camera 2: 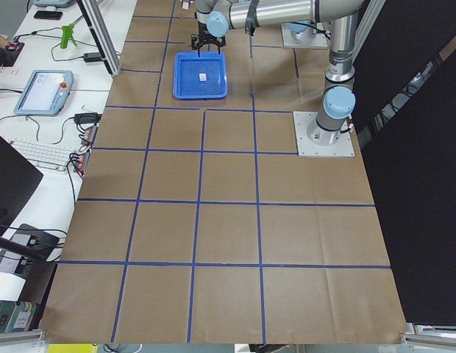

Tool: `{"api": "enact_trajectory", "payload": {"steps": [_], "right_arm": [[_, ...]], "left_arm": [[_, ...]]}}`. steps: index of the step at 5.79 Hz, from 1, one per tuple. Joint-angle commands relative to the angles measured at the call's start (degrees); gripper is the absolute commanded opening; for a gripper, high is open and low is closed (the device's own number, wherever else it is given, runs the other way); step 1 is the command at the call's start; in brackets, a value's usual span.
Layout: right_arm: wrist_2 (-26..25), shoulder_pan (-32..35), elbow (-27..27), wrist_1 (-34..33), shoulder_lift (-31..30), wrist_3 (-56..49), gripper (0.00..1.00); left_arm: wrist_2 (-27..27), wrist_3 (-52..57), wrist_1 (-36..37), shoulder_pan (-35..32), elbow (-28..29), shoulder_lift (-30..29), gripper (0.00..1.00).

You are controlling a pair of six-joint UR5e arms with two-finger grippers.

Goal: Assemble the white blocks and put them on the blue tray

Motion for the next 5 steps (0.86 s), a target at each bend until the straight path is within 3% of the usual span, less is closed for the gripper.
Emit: {"api": "enact_trajectory", "payload": {"steps": [1,3,4,5], "right_arm": [[3.4,7.2,7.8,-0.9,-6.1,5.8,0.23],[5.6,16.5,9.1,-9.3,-5.8,19.6,0.23],[5.6,22.7,9.4,-16.2,-5.7,30.3,0.23],[5.3,26.7,11.0,-26.2,-3.5,43.4,0.23]], "left_arm": [[0.0,-20.8,-5.4,5.7,0.2,6.3,0.99],[0.0,-36.8,-5.5,12.4,0.5,9.1,0.99],[0.7,-48.8,-2.9,13.0,0.7,8.8,0.99],[3.1,-52.8,0.4,13.0,0.5,8.3,0.99]]}}
